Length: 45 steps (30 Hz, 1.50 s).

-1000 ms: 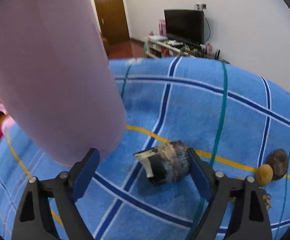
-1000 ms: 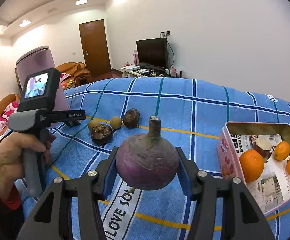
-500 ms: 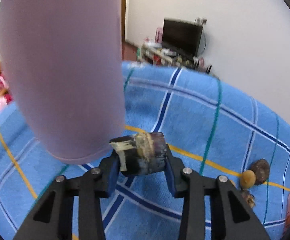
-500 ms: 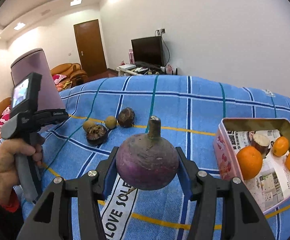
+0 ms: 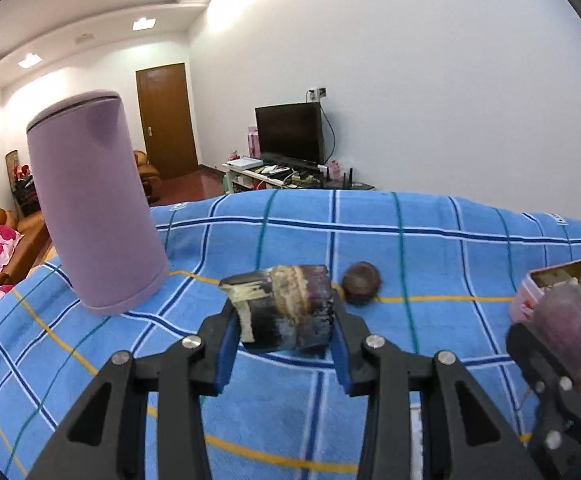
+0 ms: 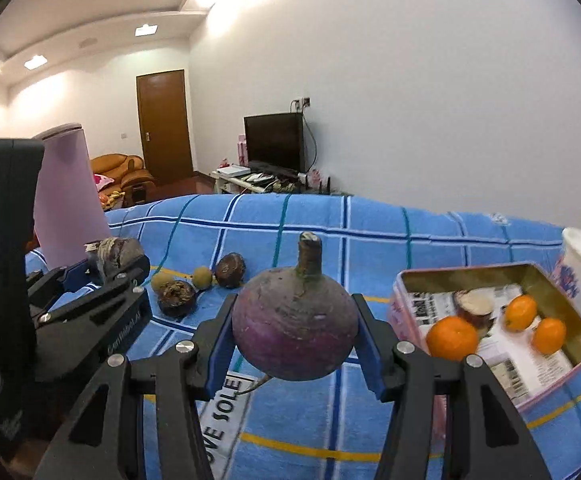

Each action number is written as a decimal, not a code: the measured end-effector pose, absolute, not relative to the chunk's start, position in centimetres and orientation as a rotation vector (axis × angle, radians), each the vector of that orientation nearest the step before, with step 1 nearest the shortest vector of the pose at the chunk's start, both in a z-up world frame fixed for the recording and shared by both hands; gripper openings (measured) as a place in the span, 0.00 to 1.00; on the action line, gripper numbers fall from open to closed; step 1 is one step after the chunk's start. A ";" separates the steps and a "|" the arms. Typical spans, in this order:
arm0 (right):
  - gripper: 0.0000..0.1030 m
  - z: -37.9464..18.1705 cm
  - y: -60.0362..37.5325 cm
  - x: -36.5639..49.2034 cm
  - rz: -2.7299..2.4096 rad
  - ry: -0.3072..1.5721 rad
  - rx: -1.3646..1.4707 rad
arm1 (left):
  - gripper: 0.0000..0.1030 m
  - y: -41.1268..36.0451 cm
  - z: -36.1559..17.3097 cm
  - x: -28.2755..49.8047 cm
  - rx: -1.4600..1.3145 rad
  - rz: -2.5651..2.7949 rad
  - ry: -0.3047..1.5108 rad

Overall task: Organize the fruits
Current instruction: 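Carry the held turnip and taro chunk over the pink tin tray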

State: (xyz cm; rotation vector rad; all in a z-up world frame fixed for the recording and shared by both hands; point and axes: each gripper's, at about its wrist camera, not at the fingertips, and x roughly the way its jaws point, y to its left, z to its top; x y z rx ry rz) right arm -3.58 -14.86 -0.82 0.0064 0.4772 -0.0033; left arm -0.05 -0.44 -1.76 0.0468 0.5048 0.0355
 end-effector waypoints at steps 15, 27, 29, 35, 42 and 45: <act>0.54 -0.5 -16.2 -5.7 -0.037 0.453 -0.035 | 0.41 -1.4 -1.2 -1.4 0.058 0.025 0.479; 0.54 -0.4 -17.3 -6.2 -0.028 0.455 -0.044 | 0.41 -2.5 -1.3 -1.8 0.070 0.007 0.491; 0.54 -0.3 -17.5 -6.5 -0.023 0.454 -0.049 | 0.41 -2.8 -1.3 -1.9 0.072 0.008 0.492; 0.54 -0.2 -18.3 -7.3 -0.028 0.445 -0.058 | 0.41 -3.7 -1.4 -2.3 0.078 -0.002 0.502; 0.54 -0.2 -19.7 -7.7 -0.036 0.440 -0.059 | 0.41 -5.0 -1.3 -2.7 0.078 -0.027 0.510; 0.54 -0.2 -20.5 -7.9 -0.042 0.437 -0.055 | 0.41 -5.5 -1.3 -2.7 0.079 -0.035 0.517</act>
